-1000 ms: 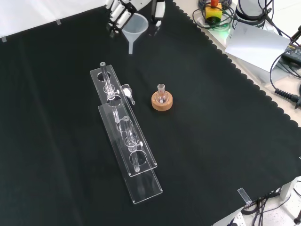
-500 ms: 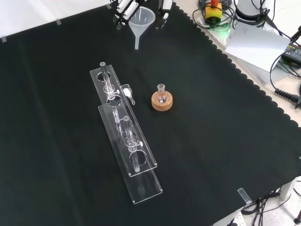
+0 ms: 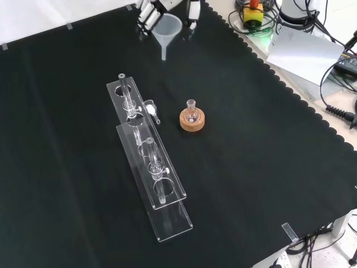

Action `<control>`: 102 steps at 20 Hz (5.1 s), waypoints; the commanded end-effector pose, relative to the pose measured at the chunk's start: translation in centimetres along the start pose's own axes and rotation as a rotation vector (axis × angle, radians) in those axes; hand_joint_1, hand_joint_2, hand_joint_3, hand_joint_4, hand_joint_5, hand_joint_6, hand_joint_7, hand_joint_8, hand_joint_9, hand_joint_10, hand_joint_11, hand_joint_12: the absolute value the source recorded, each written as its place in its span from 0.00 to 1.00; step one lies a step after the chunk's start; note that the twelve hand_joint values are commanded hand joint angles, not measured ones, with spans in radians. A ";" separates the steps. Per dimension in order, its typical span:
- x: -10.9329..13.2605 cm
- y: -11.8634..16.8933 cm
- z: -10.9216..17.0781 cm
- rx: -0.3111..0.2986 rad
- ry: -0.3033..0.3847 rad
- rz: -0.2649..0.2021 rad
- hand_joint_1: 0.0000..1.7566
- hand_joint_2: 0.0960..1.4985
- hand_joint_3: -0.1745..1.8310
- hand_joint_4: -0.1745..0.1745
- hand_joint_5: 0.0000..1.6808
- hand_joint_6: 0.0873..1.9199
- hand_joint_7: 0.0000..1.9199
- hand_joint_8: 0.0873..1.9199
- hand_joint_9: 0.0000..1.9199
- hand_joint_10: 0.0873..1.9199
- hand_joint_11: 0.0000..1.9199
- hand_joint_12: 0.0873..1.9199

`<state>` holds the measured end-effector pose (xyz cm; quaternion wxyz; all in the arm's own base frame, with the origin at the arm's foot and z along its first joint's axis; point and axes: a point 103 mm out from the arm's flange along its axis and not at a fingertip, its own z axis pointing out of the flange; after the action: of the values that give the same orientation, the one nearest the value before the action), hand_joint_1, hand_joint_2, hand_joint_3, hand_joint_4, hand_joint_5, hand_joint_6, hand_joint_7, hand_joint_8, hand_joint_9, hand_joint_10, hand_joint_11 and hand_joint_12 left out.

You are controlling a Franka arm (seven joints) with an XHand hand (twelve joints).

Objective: Place the funnel on the round-bottom flask.

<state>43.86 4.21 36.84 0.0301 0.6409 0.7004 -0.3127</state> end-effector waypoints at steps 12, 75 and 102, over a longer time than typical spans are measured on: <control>7.8 -2.0 3.3 0.014 -0.025 -0.082 0.45 0.47 0.36 0.51 0.34 0.24 0.26 0.28 0.47 0.17 0.37 0.62; 8.5 2.1 8.8 0.063 0.042 -0.099 0.46 0.47 0.38 0.50 0.33 0.27 0.27 0.28 0.47 0.17 0.38 0.61; 9.5 1.8 7.4 0.055 0.025 -0.104 0.46 0.47 0.39 0.49 0.33 0.27 0.27 0.28 0.47 0.17 0.38 0.61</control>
<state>41.12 8.92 26.11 -0.0120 0.6092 0.7242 -0.3230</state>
